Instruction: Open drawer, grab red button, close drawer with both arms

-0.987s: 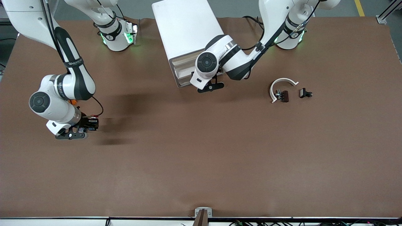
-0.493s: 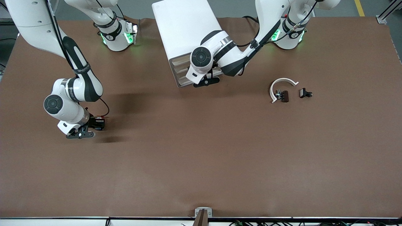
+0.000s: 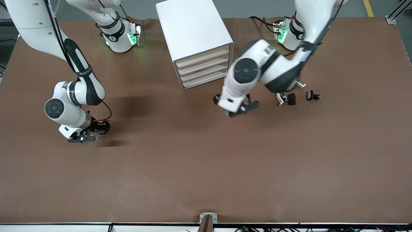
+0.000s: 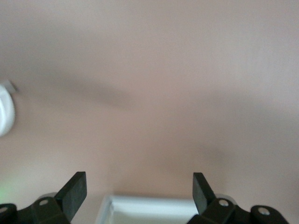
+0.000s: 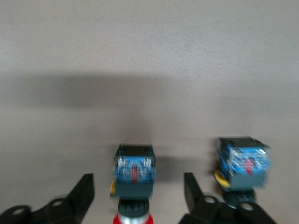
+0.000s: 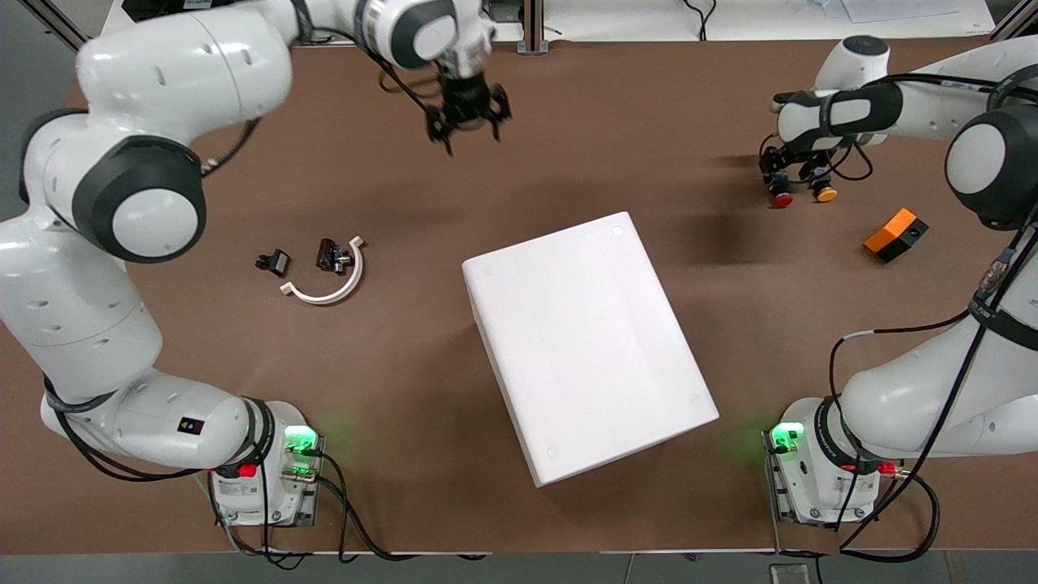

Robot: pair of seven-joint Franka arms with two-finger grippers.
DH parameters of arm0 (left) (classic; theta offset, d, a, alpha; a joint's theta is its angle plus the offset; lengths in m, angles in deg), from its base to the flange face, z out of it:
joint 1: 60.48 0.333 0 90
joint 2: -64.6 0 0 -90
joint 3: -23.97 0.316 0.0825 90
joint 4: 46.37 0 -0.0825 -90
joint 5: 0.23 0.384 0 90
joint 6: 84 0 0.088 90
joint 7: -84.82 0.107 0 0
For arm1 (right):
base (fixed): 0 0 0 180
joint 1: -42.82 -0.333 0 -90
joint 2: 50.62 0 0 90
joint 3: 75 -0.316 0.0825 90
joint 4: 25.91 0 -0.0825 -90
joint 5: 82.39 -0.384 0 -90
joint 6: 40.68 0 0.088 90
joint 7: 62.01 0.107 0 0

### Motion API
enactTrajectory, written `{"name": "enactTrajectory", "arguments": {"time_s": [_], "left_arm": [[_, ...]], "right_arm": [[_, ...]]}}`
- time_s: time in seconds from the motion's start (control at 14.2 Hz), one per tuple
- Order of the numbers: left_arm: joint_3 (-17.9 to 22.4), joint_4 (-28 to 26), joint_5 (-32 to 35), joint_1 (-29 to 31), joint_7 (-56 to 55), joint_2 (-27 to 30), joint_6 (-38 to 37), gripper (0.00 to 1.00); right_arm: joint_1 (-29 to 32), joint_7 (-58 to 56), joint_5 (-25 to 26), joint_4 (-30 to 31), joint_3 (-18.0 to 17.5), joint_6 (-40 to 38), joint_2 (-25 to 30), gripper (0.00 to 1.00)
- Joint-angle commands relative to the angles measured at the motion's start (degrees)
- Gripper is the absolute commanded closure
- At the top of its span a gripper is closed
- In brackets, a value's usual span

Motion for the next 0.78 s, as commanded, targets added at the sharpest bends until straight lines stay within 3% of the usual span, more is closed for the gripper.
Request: {"name": "enactTrajectory", "arguments": {"time_s": [0.0, 0.28, 0.7], "left_arm": [[-0.53, 3.85, 7.92, 3.16, 1.04, -0.67, -1.04, 0.00], [-0.79, 7.20, 8.29, 11.85, 5.60, 0.81, -1.13, 0.00], [-0.88, 7.47, 7.68, 22.16, 26.95, 7.40, -4.02, 0.00]], "right_arm": [[0.54, 0.53, 0.85, -2.68, -1.26, -13.66, 9.61, 0.00], [-0.16, 0.53, 0.41, -9.00, -1.44, -25.37, 16.93, 0.00], [-0.25, 0.62, 0.32, -27.00, -1.44, -44.70, 17.20, 0.00]]}}
